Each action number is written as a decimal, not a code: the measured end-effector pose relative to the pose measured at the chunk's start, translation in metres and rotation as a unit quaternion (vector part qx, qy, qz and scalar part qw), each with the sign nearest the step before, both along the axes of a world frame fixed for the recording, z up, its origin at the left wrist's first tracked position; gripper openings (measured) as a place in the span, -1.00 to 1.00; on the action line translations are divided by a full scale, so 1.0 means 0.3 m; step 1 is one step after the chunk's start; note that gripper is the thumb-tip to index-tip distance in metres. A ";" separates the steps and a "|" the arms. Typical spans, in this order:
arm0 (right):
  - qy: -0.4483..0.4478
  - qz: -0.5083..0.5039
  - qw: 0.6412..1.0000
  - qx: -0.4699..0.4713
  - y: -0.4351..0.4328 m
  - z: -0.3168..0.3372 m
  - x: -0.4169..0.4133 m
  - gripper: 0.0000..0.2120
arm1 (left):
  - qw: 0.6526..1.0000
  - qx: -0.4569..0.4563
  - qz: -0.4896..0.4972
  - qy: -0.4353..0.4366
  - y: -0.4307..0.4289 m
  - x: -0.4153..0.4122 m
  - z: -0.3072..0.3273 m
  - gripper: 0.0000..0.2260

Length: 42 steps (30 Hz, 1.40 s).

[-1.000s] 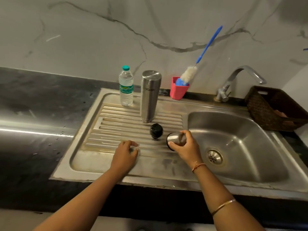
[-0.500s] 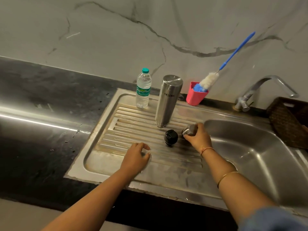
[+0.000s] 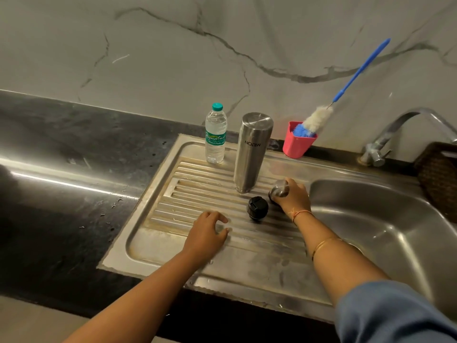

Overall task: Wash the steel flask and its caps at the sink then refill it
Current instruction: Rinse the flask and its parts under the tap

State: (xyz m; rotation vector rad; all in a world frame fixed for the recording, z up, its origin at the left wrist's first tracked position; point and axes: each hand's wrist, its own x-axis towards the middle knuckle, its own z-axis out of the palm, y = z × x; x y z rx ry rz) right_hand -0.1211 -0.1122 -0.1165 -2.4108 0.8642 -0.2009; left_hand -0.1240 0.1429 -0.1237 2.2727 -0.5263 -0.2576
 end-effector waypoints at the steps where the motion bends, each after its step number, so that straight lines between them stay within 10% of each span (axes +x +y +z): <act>1: -0.002 0.000 1.000 0.001 0.000 0.000 -0.002 -0.46 | 1.000 0.001 0.001 0.000 -0.001 0.000 -0.001 -0.83; 9: -0.052 -0.010 0.997 0.056 0.011 0.016 -0.074 -0.25 | 1.000 0.012 0.007 0.002 -0.014 0.007 -0.010 -0.81; 20: -0.181 -0.033 0.983 -0.003 0.099 0.020 -0.239 -0.68 | 0.997 -0.031 0.010 -0.063 -0.037 -0.032 -0.004 -0.77; 38: -0.159 -0.030 0.986 -0.035 -0.132 0.038 -0.475 -0.88 | 0.972 -0.057 -0.180 -0.141 -0.433 -0.237 0.036 -0.90; 42: -0.002 0.006 0.999 0.038 -0.281 0.036 -0.528 -0.66 | 0.969 0.003 -0.219 -0.117 -0.573 -0.274 0.049 -0.62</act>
